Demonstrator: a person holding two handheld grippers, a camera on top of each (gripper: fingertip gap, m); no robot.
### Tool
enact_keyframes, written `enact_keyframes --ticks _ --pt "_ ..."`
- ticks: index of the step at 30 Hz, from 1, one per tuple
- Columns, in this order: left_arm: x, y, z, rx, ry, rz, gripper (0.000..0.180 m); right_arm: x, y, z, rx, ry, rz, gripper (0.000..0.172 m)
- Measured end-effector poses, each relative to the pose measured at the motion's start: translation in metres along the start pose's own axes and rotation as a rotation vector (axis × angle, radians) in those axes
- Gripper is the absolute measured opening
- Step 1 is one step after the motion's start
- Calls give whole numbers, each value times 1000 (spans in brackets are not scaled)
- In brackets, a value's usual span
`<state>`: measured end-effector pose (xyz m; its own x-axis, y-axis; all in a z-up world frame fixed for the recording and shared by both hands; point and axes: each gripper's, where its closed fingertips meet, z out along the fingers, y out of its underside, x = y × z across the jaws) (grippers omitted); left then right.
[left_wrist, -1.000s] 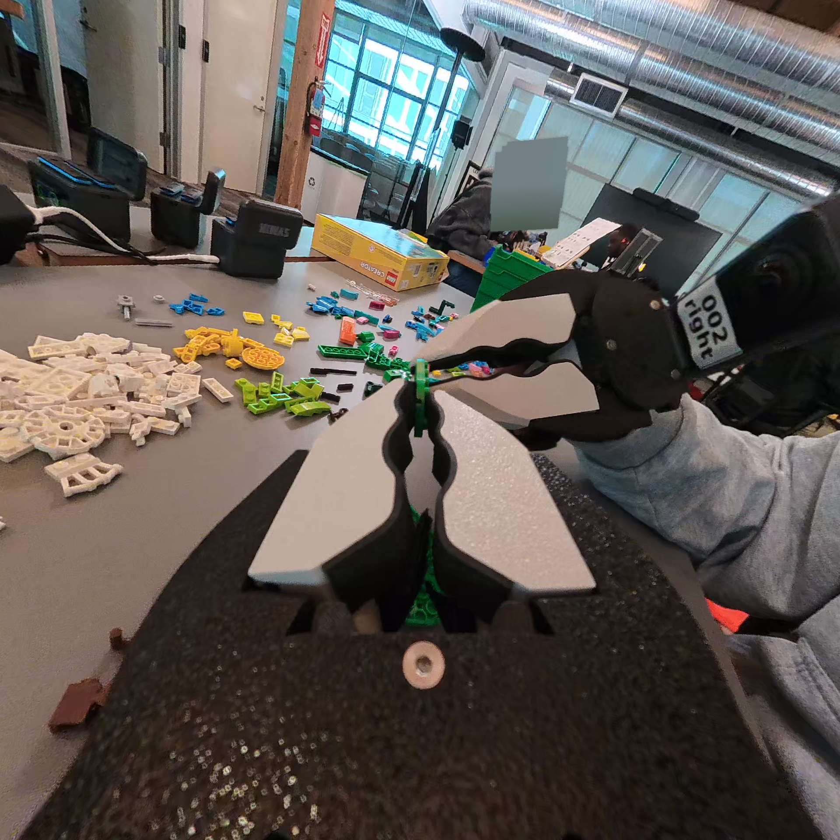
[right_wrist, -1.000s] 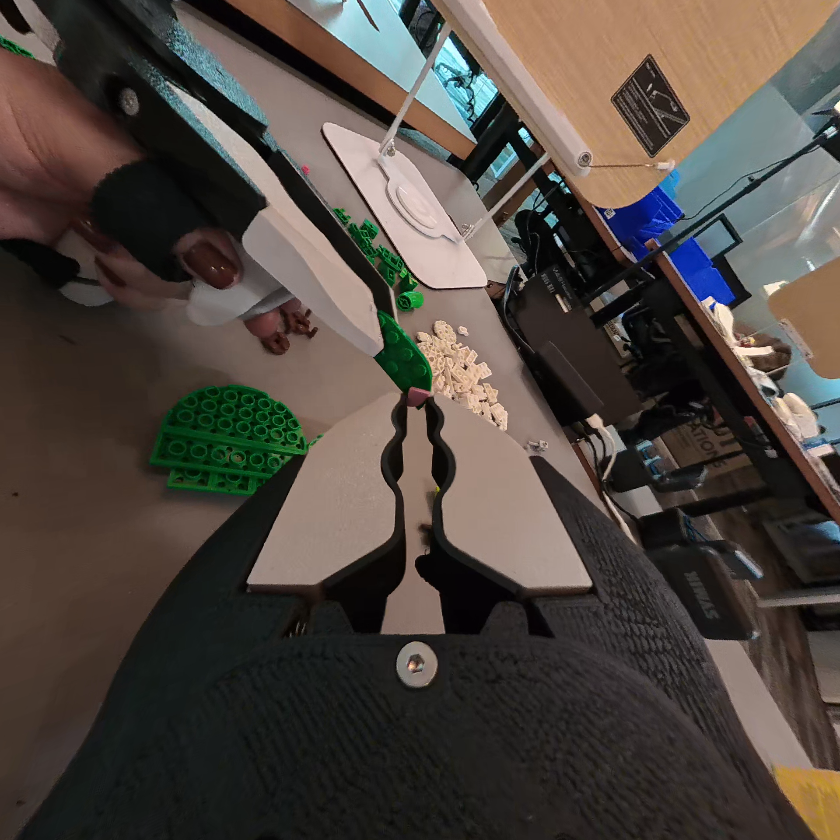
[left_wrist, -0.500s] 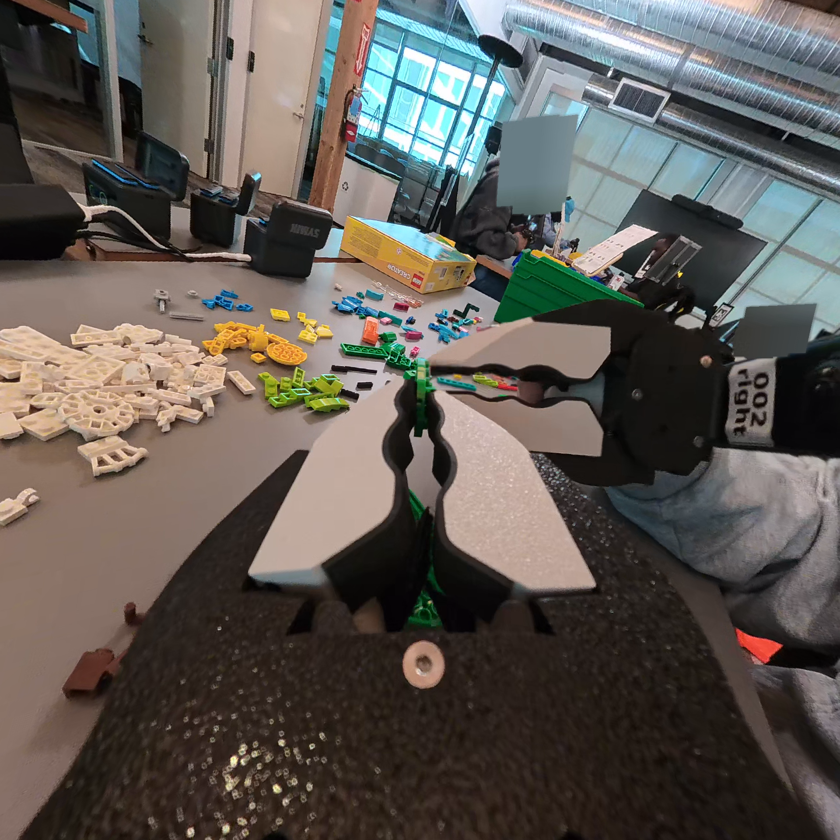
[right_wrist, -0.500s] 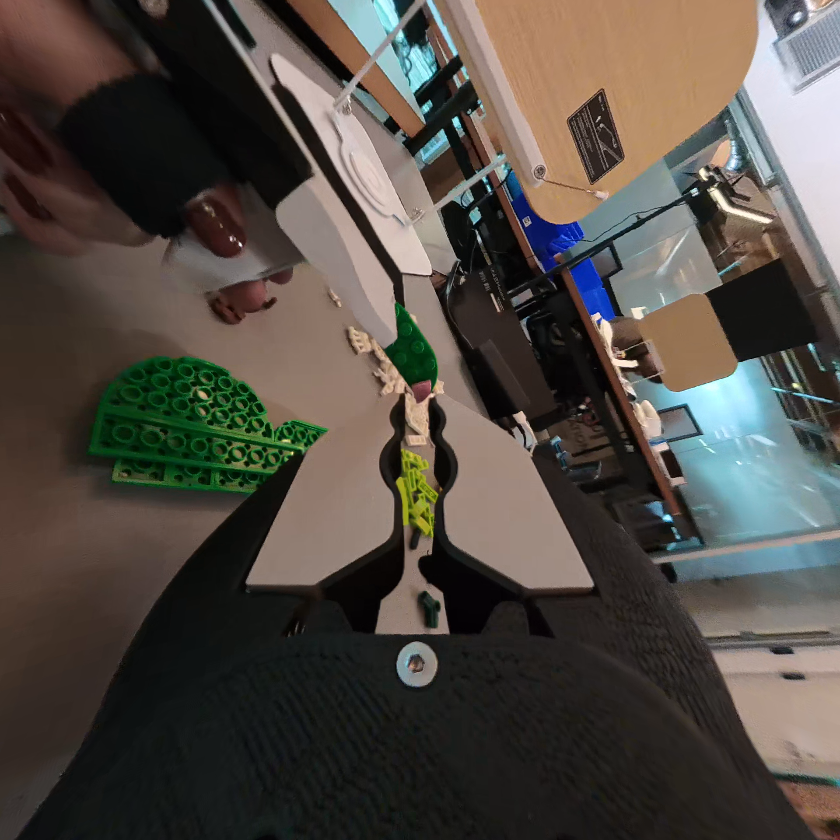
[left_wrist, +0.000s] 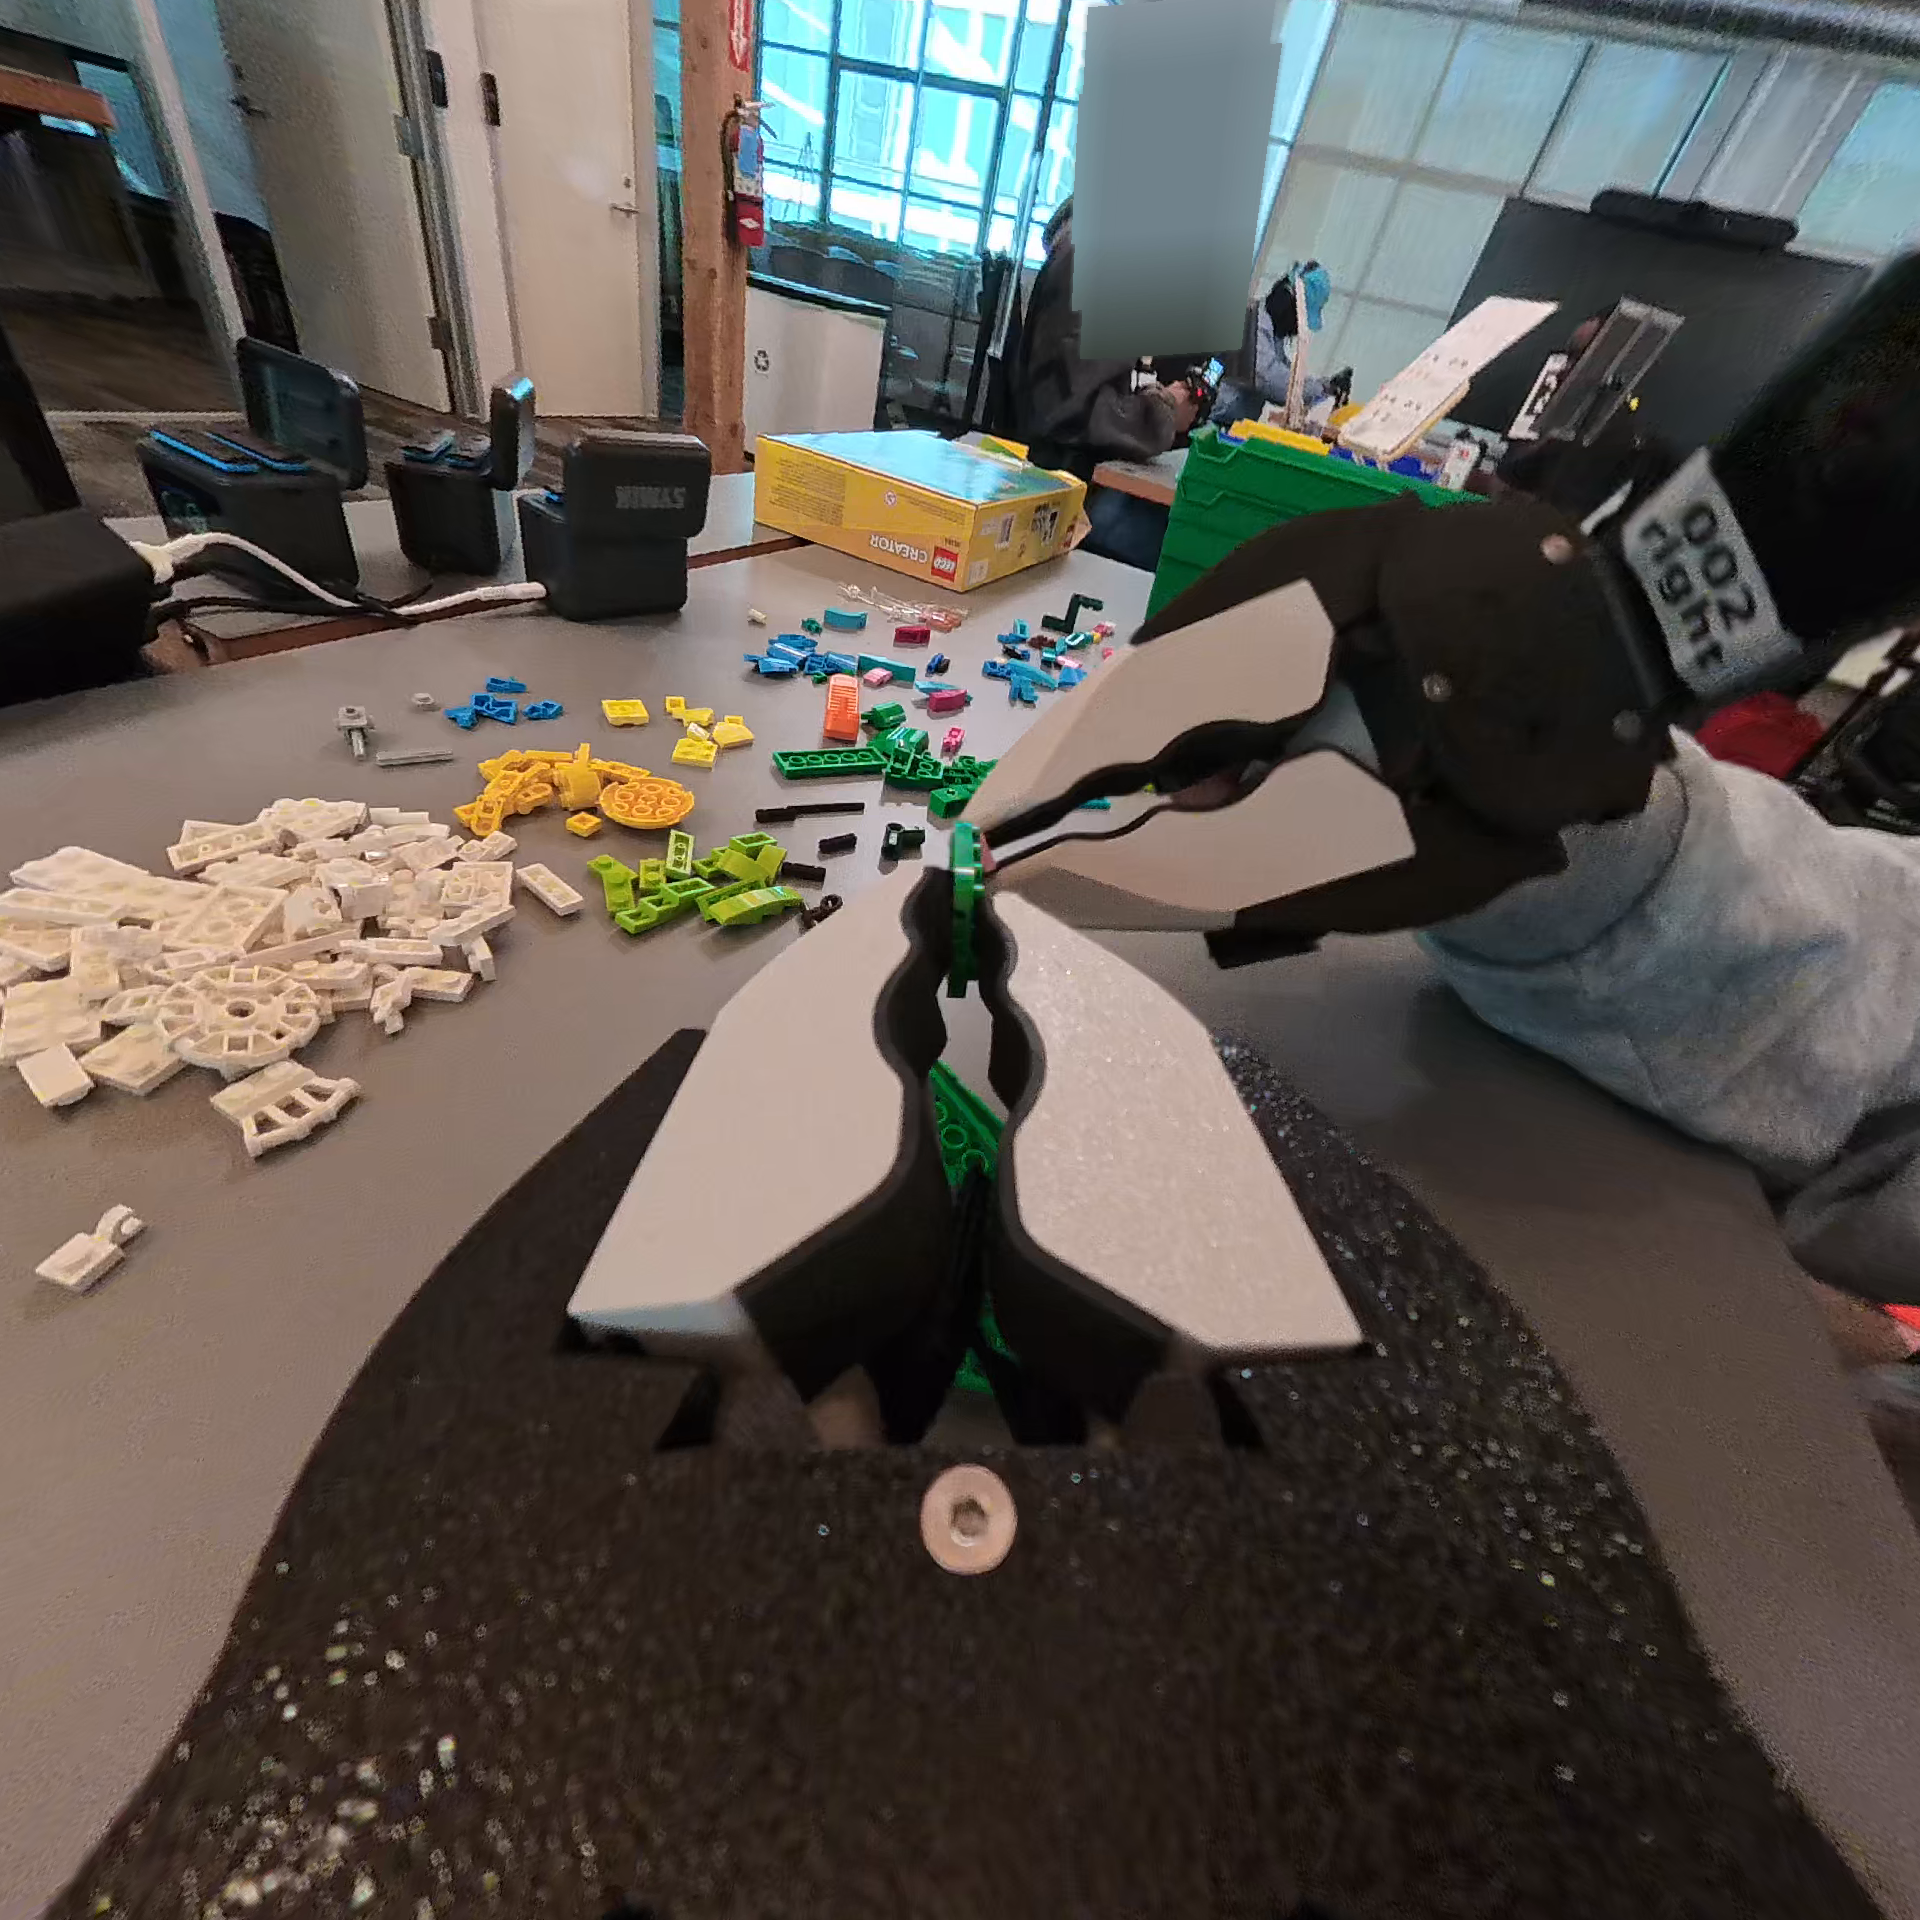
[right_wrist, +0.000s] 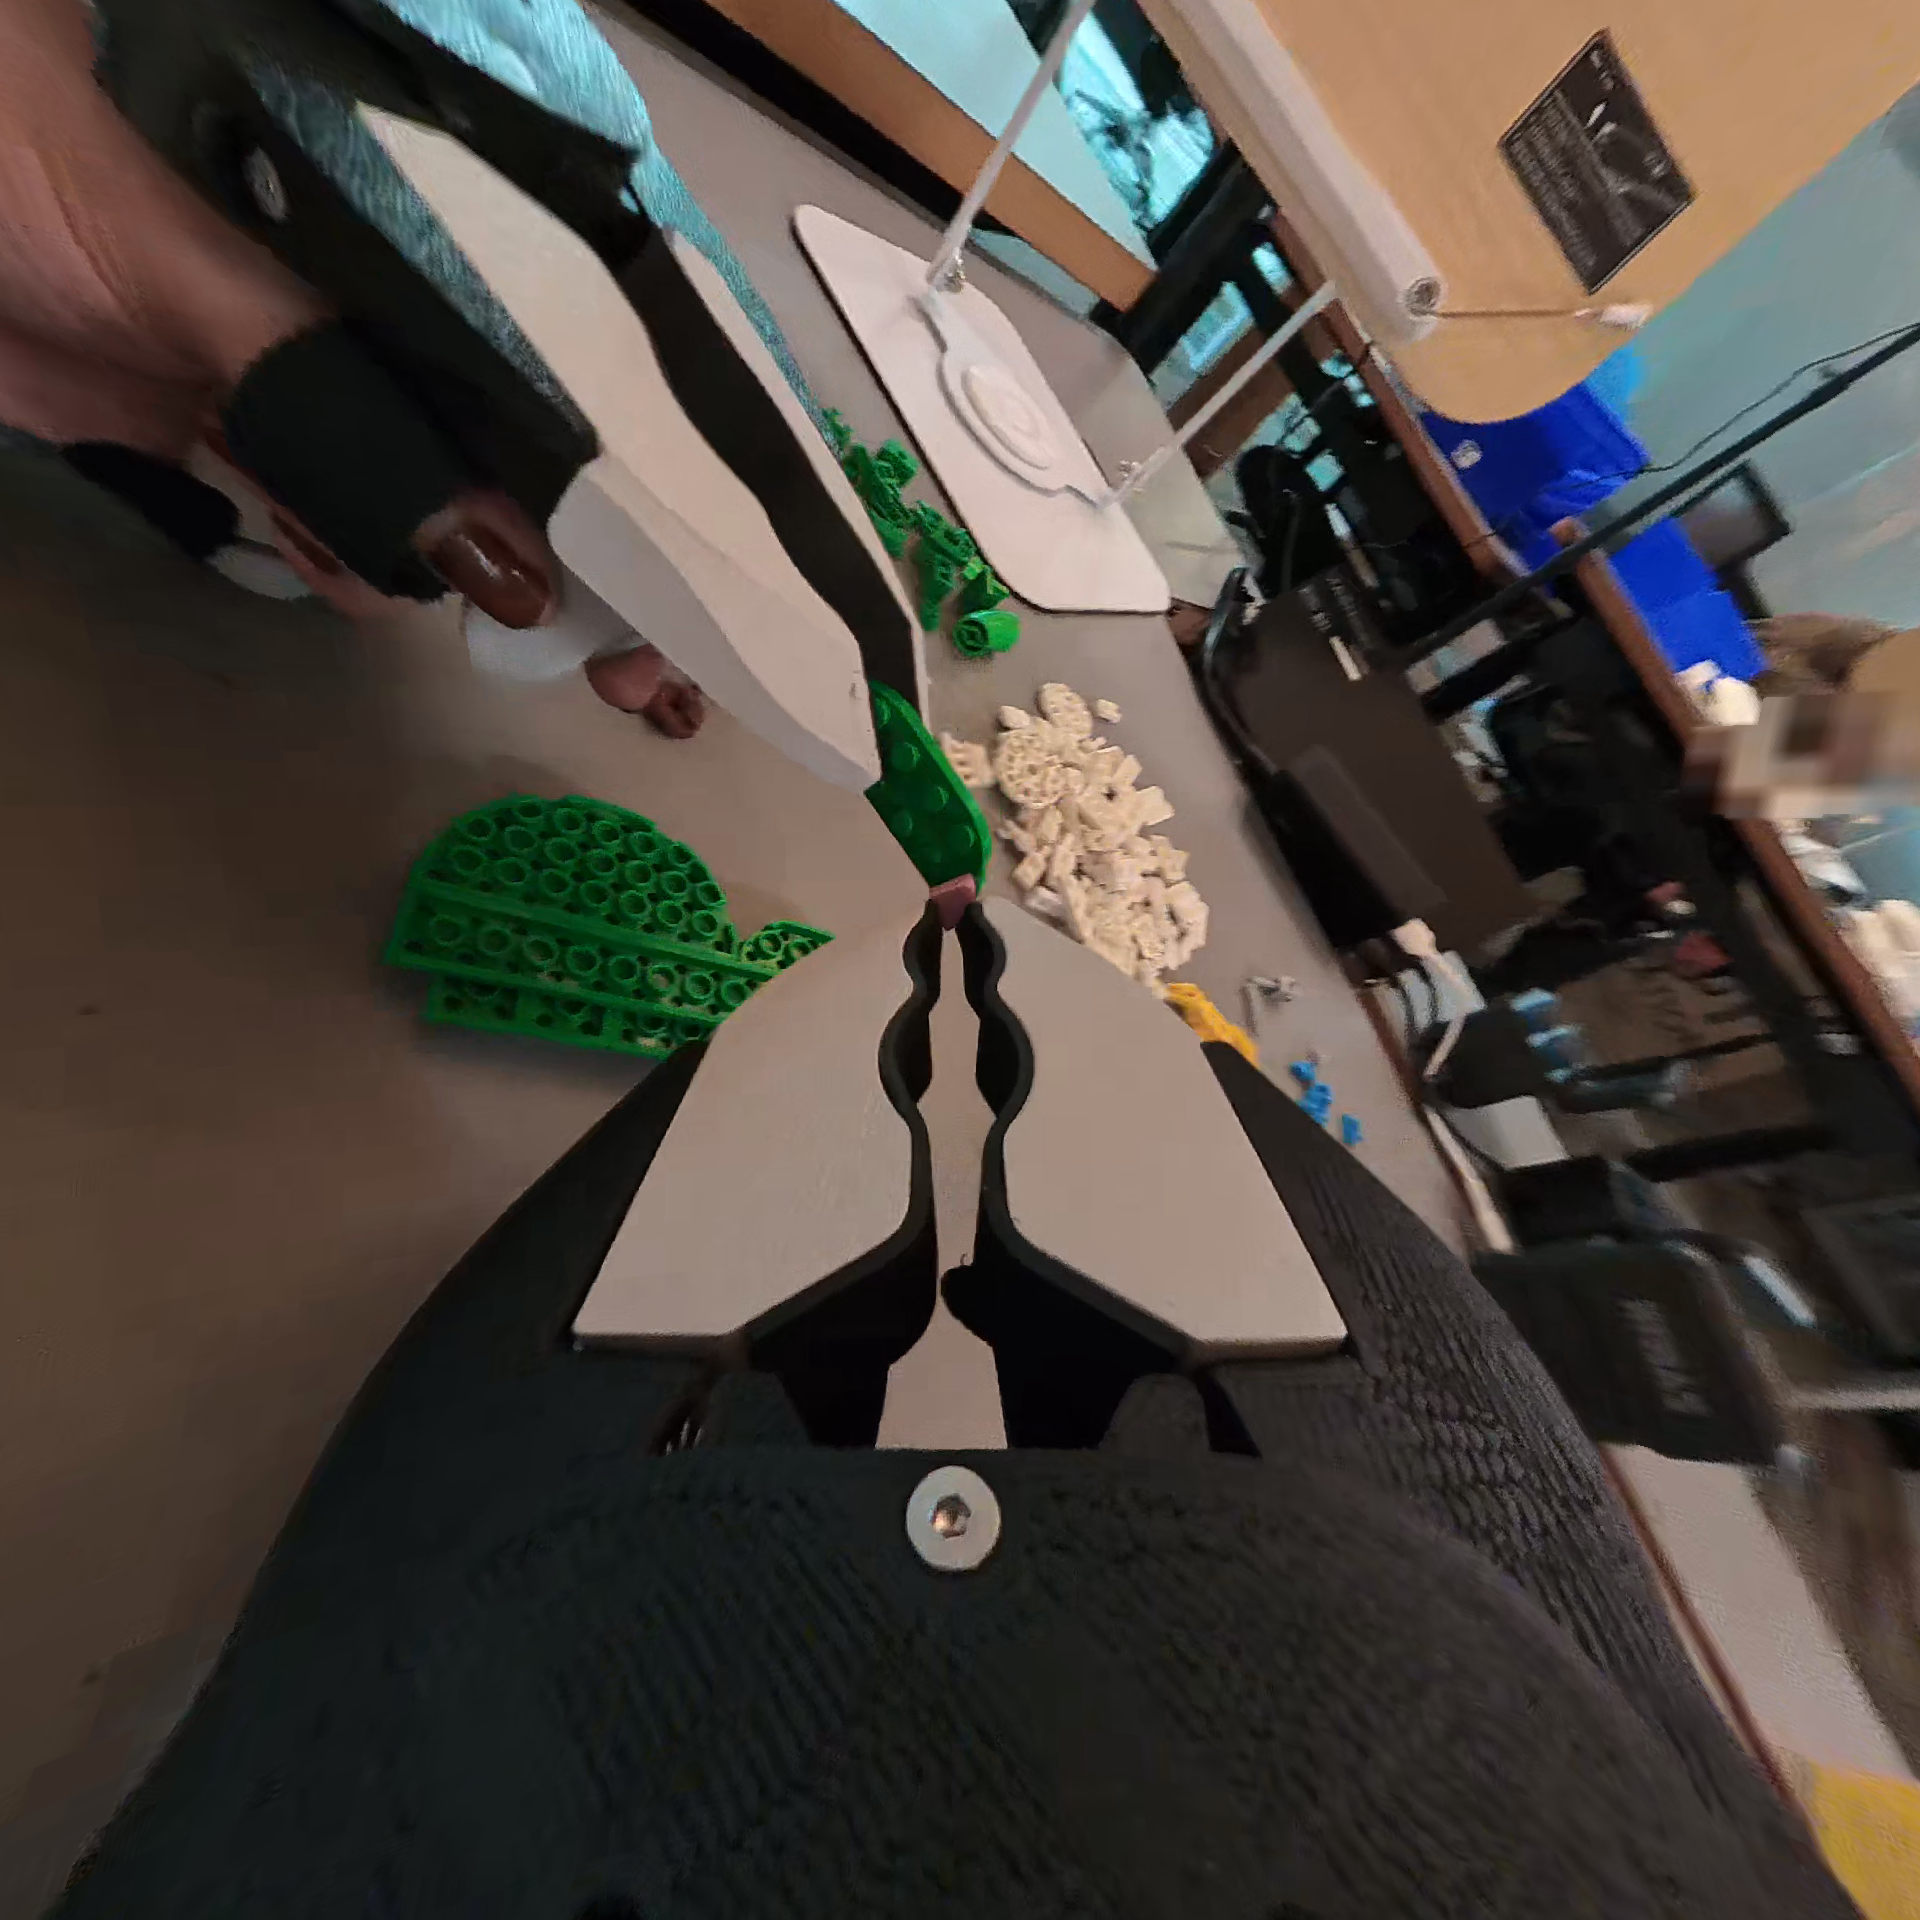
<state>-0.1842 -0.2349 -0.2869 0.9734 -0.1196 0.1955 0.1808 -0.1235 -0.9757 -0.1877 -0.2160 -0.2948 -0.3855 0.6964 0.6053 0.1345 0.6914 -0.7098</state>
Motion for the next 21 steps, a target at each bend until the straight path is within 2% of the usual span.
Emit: enact_keyframes --ticks 7,11,12,15,18,21 --pt "4 3 3 -20 -1 44 4 -4 3 -7 113 -188 248 3" --pt "-6 -3 -2 25 -65 34 5 22 3 -13 127 -98 239 3" --pt "-4 -9 -4 53 -83 75 5 34 -1 -12 129 -66 222 3" --pt "24 -25 -6 125 -110 348 5 65 -20 4 116 -44 90 4" --pt "50 -10 5 89 -88 530 5 62 -69 36 168 -255 35 4" --pt "59 0 10 66 -66 655 5 6 -120 69 188 -619 -81 4"
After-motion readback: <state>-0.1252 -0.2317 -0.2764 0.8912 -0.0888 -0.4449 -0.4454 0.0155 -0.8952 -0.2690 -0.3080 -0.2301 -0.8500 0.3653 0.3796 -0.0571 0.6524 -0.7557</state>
